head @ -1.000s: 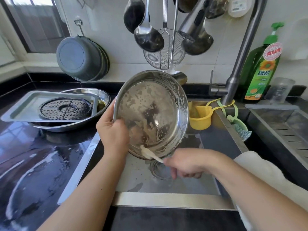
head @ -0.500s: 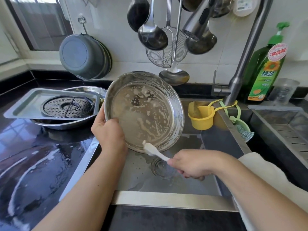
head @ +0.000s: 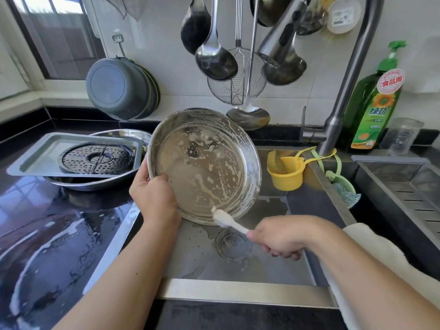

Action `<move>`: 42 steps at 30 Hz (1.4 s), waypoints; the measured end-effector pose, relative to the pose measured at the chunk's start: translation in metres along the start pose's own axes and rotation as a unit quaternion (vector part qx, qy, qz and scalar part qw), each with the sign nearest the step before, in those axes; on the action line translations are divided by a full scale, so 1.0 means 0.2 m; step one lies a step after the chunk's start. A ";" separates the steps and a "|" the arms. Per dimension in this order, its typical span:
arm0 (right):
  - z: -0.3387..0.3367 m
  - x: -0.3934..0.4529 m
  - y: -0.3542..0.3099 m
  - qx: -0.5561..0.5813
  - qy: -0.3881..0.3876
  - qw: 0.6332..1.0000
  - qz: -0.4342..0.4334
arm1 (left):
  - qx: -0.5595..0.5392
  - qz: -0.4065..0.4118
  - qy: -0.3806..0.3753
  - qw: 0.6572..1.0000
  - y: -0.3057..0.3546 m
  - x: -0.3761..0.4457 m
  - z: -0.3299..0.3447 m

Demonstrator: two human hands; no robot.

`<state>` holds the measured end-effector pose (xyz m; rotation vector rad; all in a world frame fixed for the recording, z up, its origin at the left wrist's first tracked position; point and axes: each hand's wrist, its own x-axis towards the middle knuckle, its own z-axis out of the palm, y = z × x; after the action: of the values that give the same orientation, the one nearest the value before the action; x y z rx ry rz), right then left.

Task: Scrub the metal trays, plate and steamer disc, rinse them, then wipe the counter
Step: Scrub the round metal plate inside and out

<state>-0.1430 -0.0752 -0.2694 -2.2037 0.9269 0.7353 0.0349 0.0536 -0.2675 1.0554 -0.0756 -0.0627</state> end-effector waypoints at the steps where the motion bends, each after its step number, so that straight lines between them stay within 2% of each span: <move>1: -0.04 -0.01 0.03 -0.017 0.019 0.999 0.022 | 0.000 -0.002 0.000 1.000 0.01 -0.01 0.00; 3: -0.11 -0.03 0.10 -0.052 0.060 0.995 0.064 | 0.007 -0.008 -0.006 1.000 0.02 -0.02 0.01; 5: -0.14 -0.04 0.11 -0.099 0.066 0.990 0.075 | 0.024 -0.022 -0.030 0.999 0.01 -0.04 0.01; 8: -0.07 -0.04 0.03 -0.195 0.041 0.980 0.012 | 0.059 -0.030 -0.085 0.994 0.00 -0.06 0.02; 10: 0.00 -0.04 -0.08 -0.206 0.023 0.977 -0.047 | 0.081 -0.037 -0.107 0.990 -0.02 -0.06 0.02; 14: 0.06 -0.01 -0.20 -0.091 0.080 0.982 -0.146 | 0.089 -0.087 -0.151 0.981 -0.03 -0.06 0.02; 17: 0.04 0.03 -0.16 -0.003 0.151 0.982 -0.113 | 0.068 -0.147 -0.175 0.971 -0.01 -0.06 0.01; 20: -0.06 0.04 -0.08 0.044 0.281 0.957 -0.064 | 0.099 -0.185 -0.208 0.955 0.02 -0.06 0.02; 22: -0.08 0.02 -0.06 0.055 0.333 0.936 -0.097 | 0.146 -0.175 -0.232 0.946 0.03 -0.09 0.03; 25: 0.00 -0.01 -0.15 0.041 0.314 0.931 -0.184 | 0.181 -0.133 -0.274 0.935 0.03 -0.15 0.05; 27: 0.03 0.02 -0.19 0.017 0.335 0.920 -0.204 | 0.199 -0.103 -0.289 0.931 0.03 -0.18 0.06; 29: -0.04 0.05 -0.16 0.041 0.388 0.907 -0.159 | 0.203 -0.091 -0.282 0.933 0.03 -0.18 0.06; 31: -0.13 0.07 -0.09 0.087 0.427 0.897 -0.079 | 0.197 -0.083 -0.274 0.938 0.04 -0.18 0.07; 34: -0.17 0.11 0.01 0.111 0.431 0.895 -0.004 | 0.195 -0.068 -0.277 0.938 0.06 -0.18 0.08; 36: -0.13 0.13 -0.02 0.103 0.409 0.907 -0.024 | 0.204 -0.060 -0.283 0.935 0.06 -0.18 0.08; 40: -0.03 0.15 -0.09 0.091 0.384 0.910 -0.130 | 0.208 -0.067 -0.296 0.930 0.05 -0.18 0.07; 42: -0.04 0.16 -0.07 0.100 0.393 0.905 -0.128 | 0.211 -0.069 -0.294 0.930 0.05 -0.18 0.07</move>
<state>-0.1113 -0.0867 -0.2816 -2.3774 0.9803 -0.4087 -0.0023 0.0500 -0.2536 1.4427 -0.5801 -0.5111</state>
